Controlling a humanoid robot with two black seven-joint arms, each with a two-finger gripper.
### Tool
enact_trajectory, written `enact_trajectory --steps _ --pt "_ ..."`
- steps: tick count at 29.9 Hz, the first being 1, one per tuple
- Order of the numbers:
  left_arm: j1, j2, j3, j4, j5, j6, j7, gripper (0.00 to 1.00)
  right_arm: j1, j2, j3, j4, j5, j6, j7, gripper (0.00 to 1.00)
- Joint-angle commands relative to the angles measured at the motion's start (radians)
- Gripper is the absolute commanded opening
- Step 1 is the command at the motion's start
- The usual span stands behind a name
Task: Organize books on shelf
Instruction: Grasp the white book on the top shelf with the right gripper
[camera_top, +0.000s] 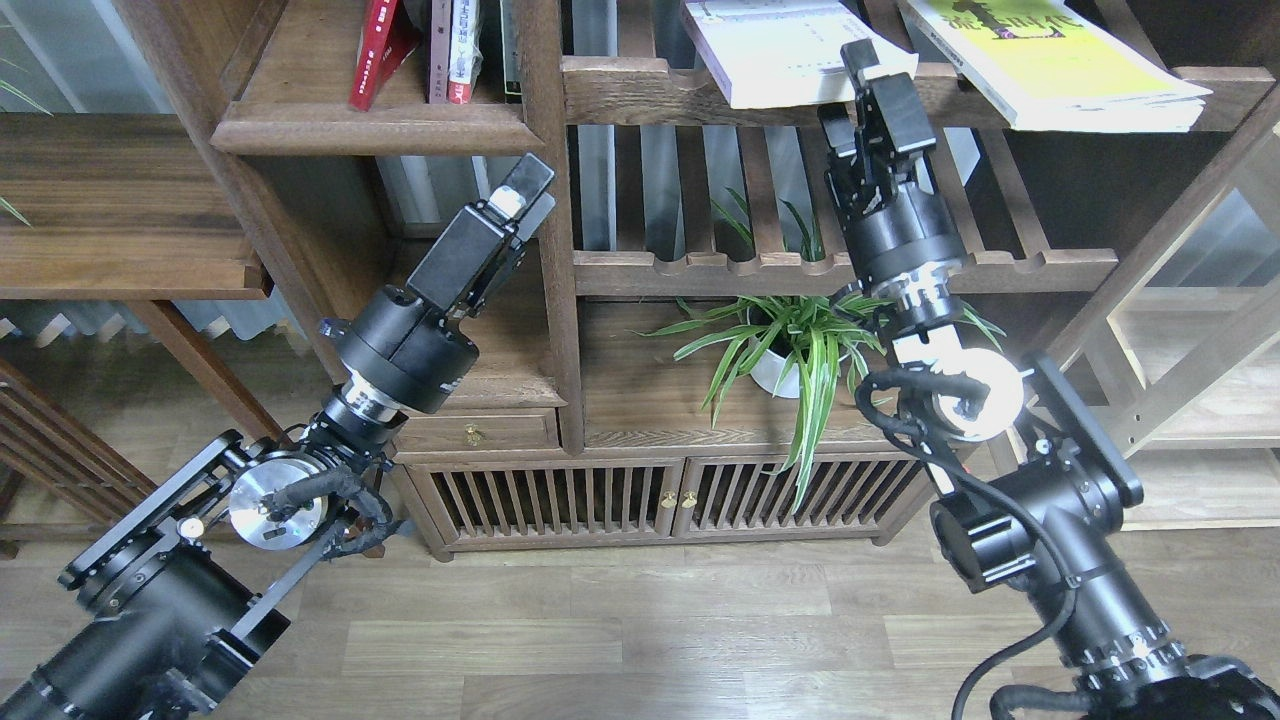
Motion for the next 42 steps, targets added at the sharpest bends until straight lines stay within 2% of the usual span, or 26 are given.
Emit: enact_trajectory --steps 1,9,14,19,23,30,37,42 --pt "-0.002 0.000 -0.001 0.000 0.000 0.000 0.000 0.99 0.024 -0.017 0.000 -0.003 0.022 -0.049 -0.001 0.83" --pt "-0.003 0.000 -0.013 0.000 0.000 0.000 0.000 0.99 0.079 -0.027 0.000 -0.005 0.050 -0.187 -0.005 0.83" --pt "-0.003 0.001 -0.025 0.000 0.000 0.000 0.000 0.99 0.112 -0.034 0.000 -0.003 0.068 -0.232 -0.006 0.78" --pt "-0.002 0.014 -0.030 0.000 0.000 0.000 0.000 0.99 0.122 -0.044 0.000 -0.003 0.074 -0.281 -0.020 0.77" --pt "0.000 0.014 -0.033 0.000 0.000 0.000 0.000 0.99 0.122 -0.055 0.000 -0.003 0.074 -0.301 -0.029 0.75" --pt "0.001 0.014 -0.033 0.000 0.000 0.000 0.000 0.99 0.125 -0.086 0.000 -0.003 0.074 -0.322 -0.051 0.64" --pt "0.003 0.014 -0.033 0.000 0.000 0.000 0.000 0.99 0.145 -0.089 -0.003 -0.003 0.074 -0.368 -0.052 0.63" --pt "0.004 0.014 -0.034 0.000 -0.002 0.000 0.000 0.99 0.153 -0.090 -0.008 -0.003 0.074 -0.369 -0.060 0.54"
